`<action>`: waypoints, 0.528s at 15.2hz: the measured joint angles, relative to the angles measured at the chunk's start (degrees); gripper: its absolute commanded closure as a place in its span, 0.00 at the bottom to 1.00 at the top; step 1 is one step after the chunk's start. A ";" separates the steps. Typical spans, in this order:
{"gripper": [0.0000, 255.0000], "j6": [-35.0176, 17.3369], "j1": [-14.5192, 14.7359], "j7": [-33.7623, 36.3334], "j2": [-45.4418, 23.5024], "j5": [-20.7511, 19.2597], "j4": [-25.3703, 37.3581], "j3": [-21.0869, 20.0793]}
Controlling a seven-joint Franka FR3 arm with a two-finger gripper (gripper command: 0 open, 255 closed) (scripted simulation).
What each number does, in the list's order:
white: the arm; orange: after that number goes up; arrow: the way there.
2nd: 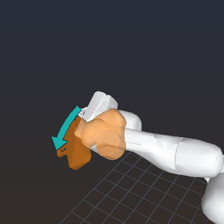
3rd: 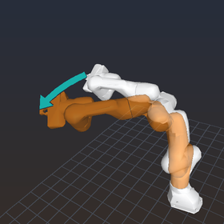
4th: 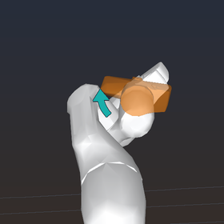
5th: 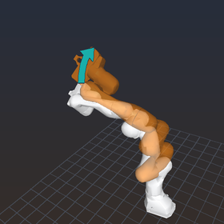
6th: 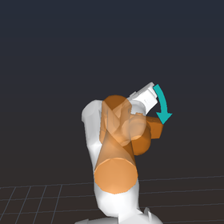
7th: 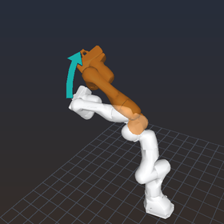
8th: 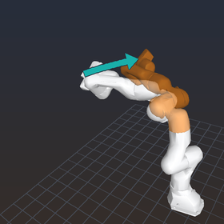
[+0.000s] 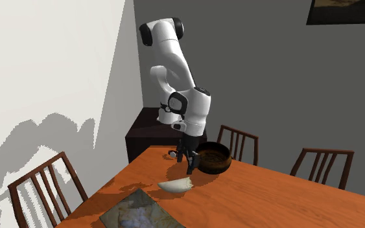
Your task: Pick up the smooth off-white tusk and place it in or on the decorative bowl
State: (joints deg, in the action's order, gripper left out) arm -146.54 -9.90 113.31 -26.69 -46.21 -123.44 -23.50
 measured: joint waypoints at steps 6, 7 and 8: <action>0.00 -1.76 1.47 2.83 -4.23 -3.48 2.11 2.58; 0.00 -1.84 1.54 2.91 -4.53 -3.66 2.31 2.73; 0.00 -1.92 1.59 3.00 -4.68 -3.79 2.38 2.83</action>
State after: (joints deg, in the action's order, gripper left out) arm -148.46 -8.31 116.32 -31.37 -50.00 -121.06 -20.67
